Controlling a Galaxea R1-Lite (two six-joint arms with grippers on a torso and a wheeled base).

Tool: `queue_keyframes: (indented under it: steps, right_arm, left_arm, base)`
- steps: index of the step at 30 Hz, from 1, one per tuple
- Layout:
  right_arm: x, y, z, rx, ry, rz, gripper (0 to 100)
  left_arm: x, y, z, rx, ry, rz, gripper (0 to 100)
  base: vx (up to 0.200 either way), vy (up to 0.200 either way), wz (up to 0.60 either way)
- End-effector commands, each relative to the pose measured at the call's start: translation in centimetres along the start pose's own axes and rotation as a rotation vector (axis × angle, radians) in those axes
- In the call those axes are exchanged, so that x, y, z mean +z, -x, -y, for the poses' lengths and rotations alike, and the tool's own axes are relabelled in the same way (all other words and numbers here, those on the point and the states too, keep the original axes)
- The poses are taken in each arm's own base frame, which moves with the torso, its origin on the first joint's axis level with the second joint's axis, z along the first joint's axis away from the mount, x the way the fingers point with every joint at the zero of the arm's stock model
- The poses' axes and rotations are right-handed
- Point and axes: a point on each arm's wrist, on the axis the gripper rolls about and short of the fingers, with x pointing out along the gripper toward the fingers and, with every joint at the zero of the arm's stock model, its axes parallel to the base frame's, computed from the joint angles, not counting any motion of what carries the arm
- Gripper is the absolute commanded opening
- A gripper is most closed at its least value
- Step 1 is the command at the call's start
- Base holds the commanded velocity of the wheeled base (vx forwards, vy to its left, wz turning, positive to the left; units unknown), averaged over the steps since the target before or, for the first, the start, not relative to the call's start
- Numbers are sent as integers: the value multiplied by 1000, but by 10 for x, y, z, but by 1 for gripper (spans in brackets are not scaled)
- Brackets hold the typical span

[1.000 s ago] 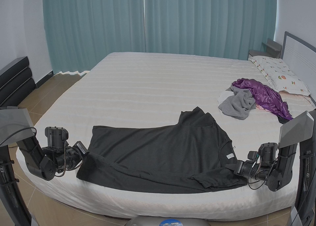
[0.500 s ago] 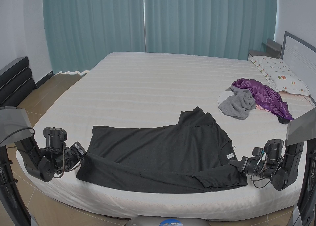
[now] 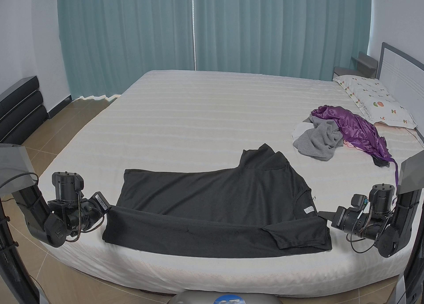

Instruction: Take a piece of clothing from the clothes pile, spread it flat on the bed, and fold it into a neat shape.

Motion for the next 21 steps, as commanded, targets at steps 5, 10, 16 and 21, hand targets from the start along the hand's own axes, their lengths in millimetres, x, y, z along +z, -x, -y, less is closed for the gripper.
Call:
queue_keyframes:
  steps: [5,10,16,21]
  right_arm:
    - [2,23,-11,33,-3,45,0]
    - [1,35,-18,59,-2,45,0]
    - [4,44,-25,82,15,68,0]
    - [1,48,-28,85,17,61,0]
  left_arm:
    - [1,18,-2,-1,-33,13,0]
    - [0,21,-3,2,-45,10,0]
    - [0,25,-4,3,-74,11,0]
    - [-3,32,-5,6,-114,4,0]
  base:
    - [0,0,0]
    - [0,0,0]
    - [0,0,0]
    - [0,0,0]
